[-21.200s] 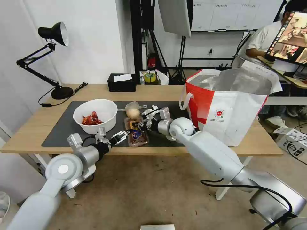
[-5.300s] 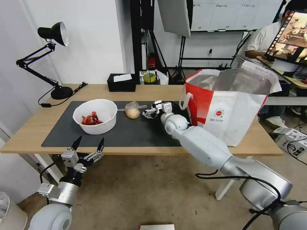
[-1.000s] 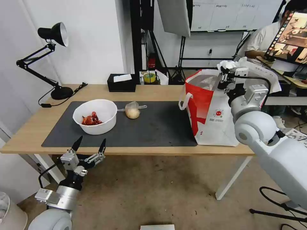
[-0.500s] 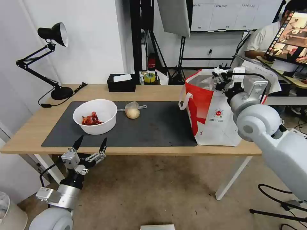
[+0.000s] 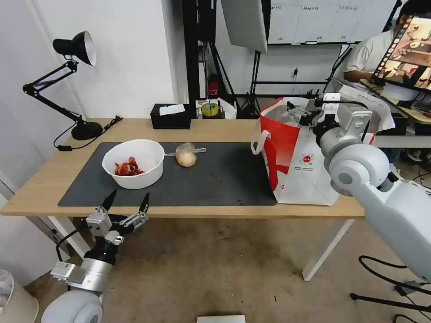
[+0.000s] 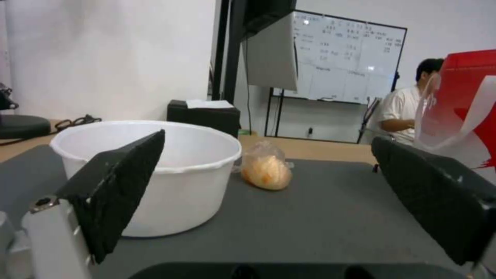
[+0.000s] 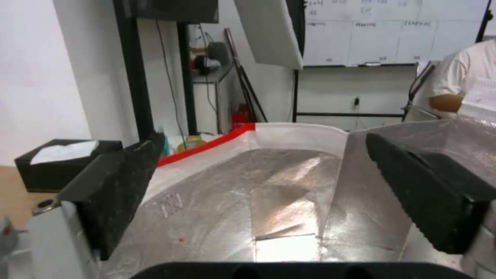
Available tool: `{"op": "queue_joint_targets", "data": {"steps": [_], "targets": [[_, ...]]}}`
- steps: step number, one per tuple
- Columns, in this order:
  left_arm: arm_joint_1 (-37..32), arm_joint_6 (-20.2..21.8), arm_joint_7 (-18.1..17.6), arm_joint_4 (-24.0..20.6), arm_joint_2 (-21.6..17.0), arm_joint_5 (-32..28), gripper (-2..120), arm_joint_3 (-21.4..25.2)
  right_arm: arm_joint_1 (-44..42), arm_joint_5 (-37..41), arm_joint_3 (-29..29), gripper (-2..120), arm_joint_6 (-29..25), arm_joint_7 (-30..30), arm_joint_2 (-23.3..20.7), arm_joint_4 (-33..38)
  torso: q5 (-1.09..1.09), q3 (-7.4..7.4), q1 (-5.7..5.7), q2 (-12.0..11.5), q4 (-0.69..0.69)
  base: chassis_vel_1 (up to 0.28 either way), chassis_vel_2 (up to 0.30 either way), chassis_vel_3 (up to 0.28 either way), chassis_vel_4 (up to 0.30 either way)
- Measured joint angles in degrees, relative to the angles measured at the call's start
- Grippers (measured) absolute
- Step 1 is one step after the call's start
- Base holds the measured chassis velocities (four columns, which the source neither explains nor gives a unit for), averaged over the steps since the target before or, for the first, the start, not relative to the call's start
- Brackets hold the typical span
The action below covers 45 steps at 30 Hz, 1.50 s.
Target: Pick up the trash from the table and place it into the takeout bag.
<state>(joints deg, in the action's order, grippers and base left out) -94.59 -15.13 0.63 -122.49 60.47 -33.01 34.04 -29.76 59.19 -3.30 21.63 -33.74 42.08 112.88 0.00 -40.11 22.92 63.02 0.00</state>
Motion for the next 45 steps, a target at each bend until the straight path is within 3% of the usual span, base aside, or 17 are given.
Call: {"op": "queue_joint_targets", "data": {"steps": [7, 14, 16, 21, 33, 45], "targets": [[-0.1, 0.0, 0.0, -0.2, 0.0, 0.0, 100, 0.2, -2.5, -2.5, -1.6, 100, -2.5, 1.3, -1.1, 2.1, 0.0, 0.0, 0.0, 0.0, 0.0, 0.0, 0.0, 0.0, 0.0], [-0.3, 0.0, 0.0, -0.4, 0.3, 0.0, 100, 0.5, -12.7, -7.7, -6.5, 100, -12.3, 13.3, -3.1, 6.6, 0.01, 0.01, 0.0, 0.0, -0.01, 0.0, 0.0, 0.0, 0.0], [-0.4, -0.4, 0.0, -0.4, 0.4, 0.6, 100, 0.6, -17.8, -9.7, -8.4, 100, -17.7, 18.3, -3.9, 9.0, 0.01, 0.01, 0.0, 0.0, -0.01, 0.0, 0.0, 0.0, 0.0], [-0.9, -1.4, 0.4, -0.4, 0.1, 2.0, 100, 0.8, -26.2, -11.8, -12.5, 100, -22.5, 22.1, -4.3, 13.5, -0.01, 0.01, 0.0, 0.0, 0.0, 0.0, 0.0, 0.0, 0.0], [-1.5, -1.9, 0.4, 0.5, 0.4, 1.9, 100, 1.7, -50.1, -22.4, -23.3, 100, -30.2, 25.4, 0.6, 16.2, 0.0, 0.01, -0.01, 0.0, 0.0, 0.0, 0.0, 0.0, 0.0], [-3.5, -2.0, 0.5, 0.4, 1.3, 2.0, 100, 3.0, -63.1, -31.9, -22.1, 100, -36.0, 22.5, 7.4, 14.0, 0.0, 0.01, -0.01, 0.0, 0.0, 0.0, 0.0, 0.0, 0.0]]}}
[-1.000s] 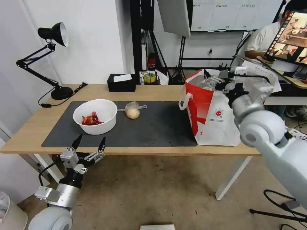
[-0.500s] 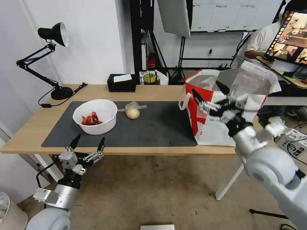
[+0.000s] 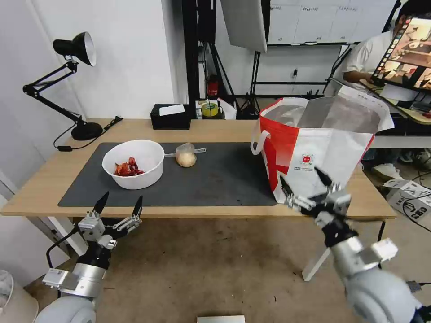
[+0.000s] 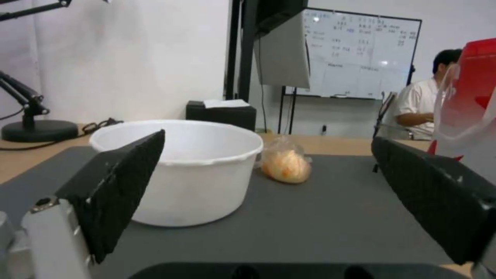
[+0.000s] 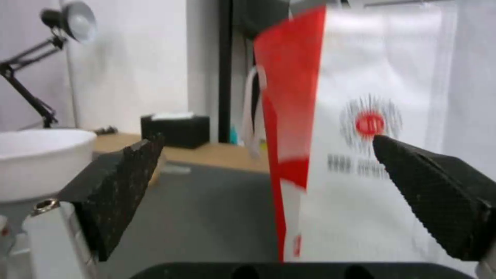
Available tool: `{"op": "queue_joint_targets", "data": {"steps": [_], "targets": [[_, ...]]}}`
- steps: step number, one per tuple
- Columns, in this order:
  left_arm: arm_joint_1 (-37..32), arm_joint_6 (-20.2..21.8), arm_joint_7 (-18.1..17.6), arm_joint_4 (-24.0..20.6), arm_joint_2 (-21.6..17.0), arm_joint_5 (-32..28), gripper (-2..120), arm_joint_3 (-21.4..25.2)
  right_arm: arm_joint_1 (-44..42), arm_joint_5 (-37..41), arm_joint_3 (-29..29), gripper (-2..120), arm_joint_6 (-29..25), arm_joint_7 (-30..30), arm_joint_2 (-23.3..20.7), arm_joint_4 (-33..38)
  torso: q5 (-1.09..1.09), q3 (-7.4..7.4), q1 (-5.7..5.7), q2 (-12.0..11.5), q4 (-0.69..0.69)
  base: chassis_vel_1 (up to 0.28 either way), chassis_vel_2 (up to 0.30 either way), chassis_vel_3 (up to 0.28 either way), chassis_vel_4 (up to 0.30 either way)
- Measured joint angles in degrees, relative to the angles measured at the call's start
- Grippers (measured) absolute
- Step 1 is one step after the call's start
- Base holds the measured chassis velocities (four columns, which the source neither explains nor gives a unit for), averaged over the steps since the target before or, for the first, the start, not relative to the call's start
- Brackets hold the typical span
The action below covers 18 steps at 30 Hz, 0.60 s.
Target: Pick up the trash from the table and place it into the takeout bag.
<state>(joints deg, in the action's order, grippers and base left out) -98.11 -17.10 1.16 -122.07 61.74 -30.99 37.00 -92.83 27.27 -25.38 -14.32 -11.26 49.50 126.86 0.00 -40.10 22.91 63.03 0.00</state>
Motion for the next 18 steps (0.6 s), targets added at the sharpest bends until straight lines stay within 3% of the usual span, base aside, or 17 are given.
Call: {"op": "queue_joint_targets", "data": {"steps": [8, 18], "targets": [[-1.7, 0.3, 1.1, 0.7, 0.8, 0.2, 100, 1.0, -4.4, -2.0, 3.6, 100, -1.7, -0.8, 2.1, -2.5, -0.01, 0.0, 0.01, 0.0, 0.0, 0.0, 0.0, 0.0, 0.0], [-2.6, 0.4, 1.3, 1.1, 1.5, 0.6, 100, 1.8, -3.5, -2.2, 6.1, 100, -1.3, -0.8, 1.8, -3.5, 0.0, -0.01, 0.01, 0.0, 0.0, 0.0, 0.0, 0.0, 0.0]]}}
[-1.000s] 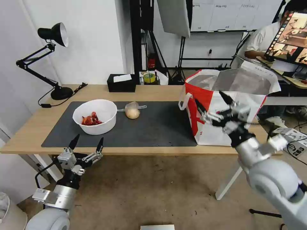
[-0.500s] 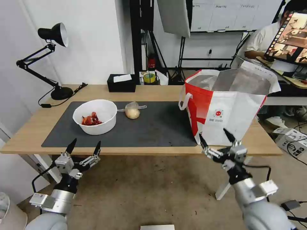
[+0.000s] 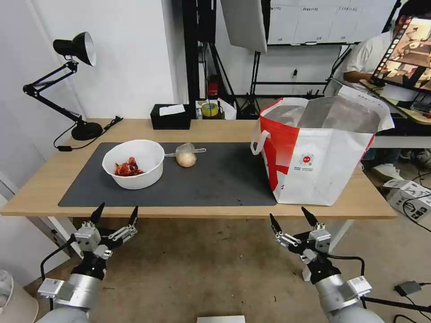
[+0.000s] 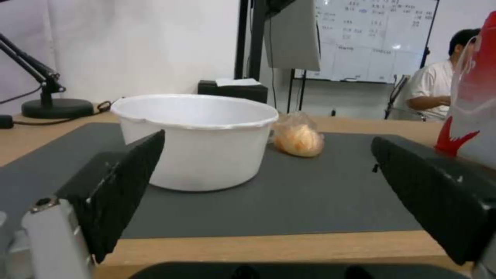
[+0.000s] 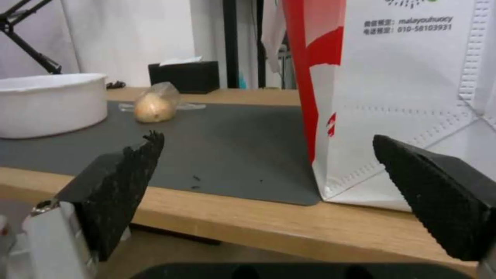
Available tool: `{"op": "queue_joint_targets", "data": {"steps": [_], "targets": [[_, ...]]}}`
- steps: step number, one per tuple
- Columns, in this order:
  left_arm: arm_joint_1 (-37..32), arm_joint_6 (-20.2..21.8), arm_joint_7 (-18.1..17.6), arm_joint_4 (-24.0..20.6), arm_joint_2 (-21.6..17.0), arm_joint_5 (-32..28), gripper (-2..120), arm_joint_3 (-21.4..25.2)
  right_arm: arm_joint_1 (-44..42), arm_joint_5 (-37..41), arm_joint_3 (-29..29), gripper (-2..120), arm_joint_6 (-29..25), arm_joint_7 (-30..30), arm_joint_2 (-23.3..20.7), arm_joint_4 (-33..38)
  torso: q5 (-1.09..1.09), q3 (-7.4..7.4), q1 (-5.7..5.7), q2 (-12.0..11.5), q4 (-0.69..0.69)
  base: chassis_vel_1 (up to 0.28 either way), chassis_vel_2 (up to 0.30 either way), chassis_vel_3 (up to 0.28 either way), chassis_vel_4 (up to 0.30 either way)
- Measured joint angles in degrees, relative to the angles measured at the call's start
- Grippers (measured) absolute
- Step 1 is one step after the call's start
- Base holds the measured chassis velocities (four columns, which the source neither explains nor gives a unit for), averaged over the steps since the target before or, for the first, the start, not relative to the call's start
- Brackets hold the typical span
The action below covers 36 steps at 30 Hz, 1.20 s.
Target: Pick up the trash from the table and place it into the takeout bag.
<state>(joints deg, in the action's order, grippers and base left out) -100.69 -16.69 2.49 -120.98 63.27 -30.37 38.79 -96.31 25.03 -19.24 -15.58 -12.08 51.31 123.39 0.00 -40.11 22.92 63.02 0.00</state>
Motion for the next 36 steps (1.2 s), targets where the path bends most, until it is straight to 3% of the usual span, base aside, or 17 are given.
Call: {"op": "queue_joint_targets", "data": {"steps": [16, 27, 31, 34, 36], "targets": [[0.0, 0.0, 0.0, 0.3, -0.3, -0.2, 100, 0.8, 7.2, 2.9, 3.6, 100, 3.2, -0.4, -2.5, -1.4, 0.0, 0.0, 0.0, 0.0, -0.01, 0.0, 0.0, 0.0, 0.0], [0.4, -0.1, 0.0, 0.4, -0.1, -0.3, 100, 1.1, 30.9, 11.0, 15.1, 100, 9.5, -1.5, -8.7, -5.3, 0.0, -0.01, 0.0, 0.0, 0.0, 0.0, 0.0, 0.0, 0.0], [0.4, -0.1, 0.0, 0.4, 0.2, -0.3, 100, 1.2, 37.0, 12.9, 18.6, 100, 10.2, -1.5, -9.4, -7.0, 0.01, -0.01, 0.01, 0.0, 0.01, 0.0, 0.0, 0.0, 0.0], [0.3, -0.1, 0.0, 0.2, 0.6, -0.3, 100, 1.2, 47.2, 16.2, 25.3, 100, 12.1, -1.8, -9.3, -10.2, 0.0, -0.01, 0.01, 0.0, 0.01, 0.0, 0.0, 0.0, 0.0], [0.3, -0.1, 0.0, 0.2, 0.7, -0.3, 100, 1.2, 49.5, 16.9, 27.1, 100, 12.4, -1.9, -9.0, -11.3, 0.0, -0.01, 0.01, 0.0, 0.0, 0.0, 0.0, 0.0, 0.0]]}}
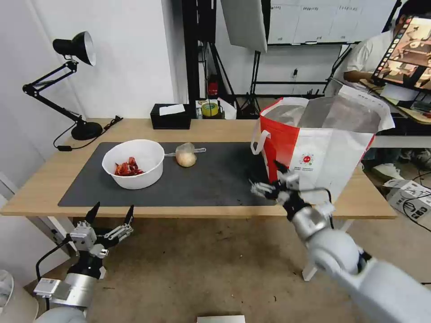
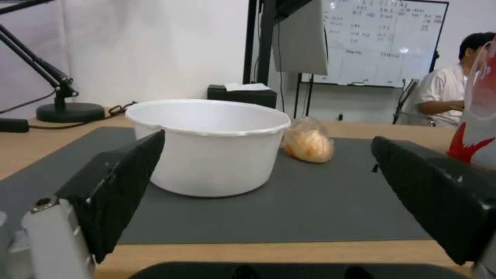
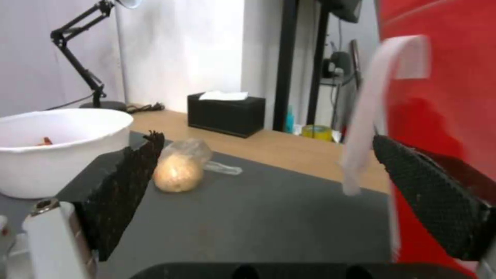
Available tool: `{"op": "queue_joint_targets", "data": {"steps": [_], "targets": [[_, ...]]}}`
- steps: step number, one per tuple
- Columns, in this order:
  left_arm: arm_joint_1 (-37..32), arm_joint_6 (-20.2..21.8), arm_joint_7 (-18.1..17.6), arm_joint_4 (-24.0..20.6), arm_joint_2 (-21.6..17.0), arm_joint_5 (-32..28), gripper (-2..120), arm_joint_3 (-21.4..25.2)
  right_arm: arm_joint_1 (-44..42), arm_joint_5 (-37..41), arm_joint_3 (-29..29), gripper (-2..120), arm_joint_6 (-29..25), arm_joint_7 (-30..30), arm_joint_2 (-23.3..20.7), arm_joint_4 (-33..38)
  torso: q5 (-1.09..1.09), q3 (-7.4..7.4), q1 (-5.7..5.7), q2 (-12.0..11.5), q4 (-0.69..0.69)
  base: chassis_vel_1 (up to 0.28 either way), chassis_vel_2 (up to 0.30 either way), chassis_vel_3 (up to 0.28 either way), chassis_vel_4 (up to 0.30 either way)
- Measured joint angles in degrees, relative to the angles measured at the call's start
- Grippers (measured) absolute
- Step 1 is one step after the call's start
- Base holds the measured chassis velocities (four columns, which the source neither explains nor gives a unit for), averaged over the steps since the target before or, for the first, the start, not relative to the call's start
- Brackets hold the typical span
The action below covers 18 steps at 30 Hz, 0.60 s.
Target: Pick up the trash from the table and place it into the takeout bag.
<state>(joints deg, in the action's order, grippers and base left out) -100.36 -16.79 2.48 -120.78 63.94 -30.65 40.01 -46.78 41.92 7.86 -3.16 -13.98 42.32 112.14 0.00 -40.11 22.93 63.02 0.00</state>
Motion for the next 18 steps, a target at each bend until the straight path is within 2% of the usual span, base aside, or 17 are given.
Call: {"op": "queue_joint_targets", "data": {"steps": [2, 11, 14, 18], "targets": [[-0.2, 0.0, 0.0, 0.0, 0.0, 0.0, 100, 0.4, 5.5, 1.7, 3.8, 100, 0.7, -0.1, 1.0, -2.5, 0.01, 0.0, 0.0, 0.0, 0.0, 0.0, 0.0, 0.0, 0.0], [-0.3, 0.0, 0.0, 0.1, -0.2, -0.2, 100, 1.1, 17.8, 6.5, 12.5, 100, 2.7, -0.4, 5.3, -9.7, -0.01, 0.0, 0.0, 0.0, 0.0, 0.0, 0.0, 0.0, 0.0], [-0.3, 0.0, -0.1, 0.3, -0.4, -0.2, 100, 1.2, 23.8, 9.3, 17.7, 100, 4.2, -0.3, 8.8, -14.9, -0.02, 0.0, 0.0, 0.0, 0.0, 0.0, 0.0, 0.0, 0.0], [-0.2, 0.1, -0.1, 0.4, -0.4, -0.2, 100, 1.1, 26.8, 10.6, 20.0, 100, 4.9, -0.2, 11.6, -18.4, 0.02, 0.0, 0.0, 0.0, 0.0, 0.0, 0.0, 0.0, 0.0]]}}
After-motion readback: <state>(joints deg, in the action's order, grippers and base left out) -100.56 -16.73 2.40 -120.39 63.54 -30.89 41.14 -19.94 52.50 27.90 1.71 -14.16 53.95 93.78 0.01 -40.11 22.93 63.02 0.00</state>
